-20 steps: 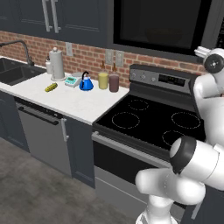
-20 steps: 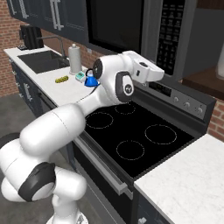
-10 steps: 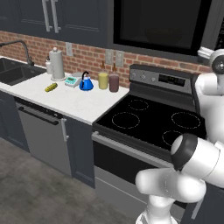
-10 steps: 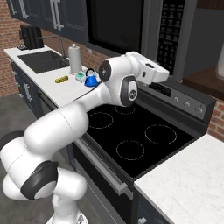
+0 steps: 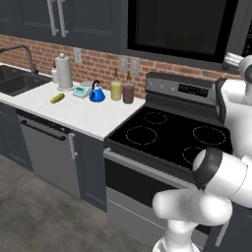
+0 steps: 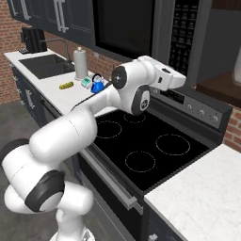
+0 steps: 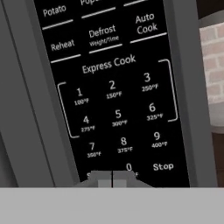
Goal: Pick the onion from the sink and place it in the bowl. Then pick the bowl and place it in the microwave. Then close the microwave door and press the start button.
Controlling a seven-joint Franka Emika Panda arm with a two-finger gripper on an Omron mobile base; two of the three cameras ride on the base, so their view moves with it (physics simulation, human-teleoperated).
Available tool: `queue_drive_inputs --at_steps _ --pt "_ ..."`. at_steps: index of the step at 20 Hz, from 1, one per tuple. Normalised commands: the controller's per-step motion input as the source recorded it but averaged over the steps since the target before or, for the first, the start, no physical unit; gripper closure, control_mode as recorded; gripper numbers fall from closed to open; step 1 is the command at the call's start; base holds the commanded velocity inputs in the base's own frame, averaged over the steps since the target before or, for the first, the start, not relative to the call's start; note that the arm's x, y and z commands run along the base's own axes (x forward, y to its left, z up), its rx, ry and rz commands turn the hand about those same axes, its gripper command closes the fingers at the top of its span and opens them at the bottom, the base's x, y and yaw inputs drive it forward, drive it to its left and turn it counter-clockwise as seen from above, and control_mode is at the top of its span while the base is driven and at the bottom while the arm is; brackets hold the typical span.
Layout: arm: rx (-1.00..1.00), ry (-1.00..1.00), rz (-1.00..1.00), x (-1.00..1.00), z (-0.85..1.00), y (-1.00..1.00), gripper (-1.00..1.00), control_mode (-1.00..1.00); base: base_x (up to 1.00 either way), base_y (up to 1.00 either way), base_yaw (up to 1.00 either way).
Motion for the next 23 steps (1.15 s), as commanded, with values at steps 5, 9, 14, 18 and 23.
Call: queue_drive_inputs --at_steps 5,9,14,18,23 --pt "0.00 0.00 0.00 0.34 0.00 0.00 1.00 -1.00 0.00 0.00 0.00" --pt "0.00 0.00 0.00 0.40 0.00 0.00 1.00 -1.00 0.00 0.00 0.00" --pt "0.00 0.00 0.00 0.41 -0.19 0.00 1.00 -1.00 0.00 0.00 0.00" --pt "0.00 0.00 0.00 0.15 -0.47 -0.30 1.00 -1.00 0.00 0.00 0.00" --pt "0.00 0.00 0.00 0.00 -0.57 -0.26 1.00 -1.00 0.00 0.00 0.00"
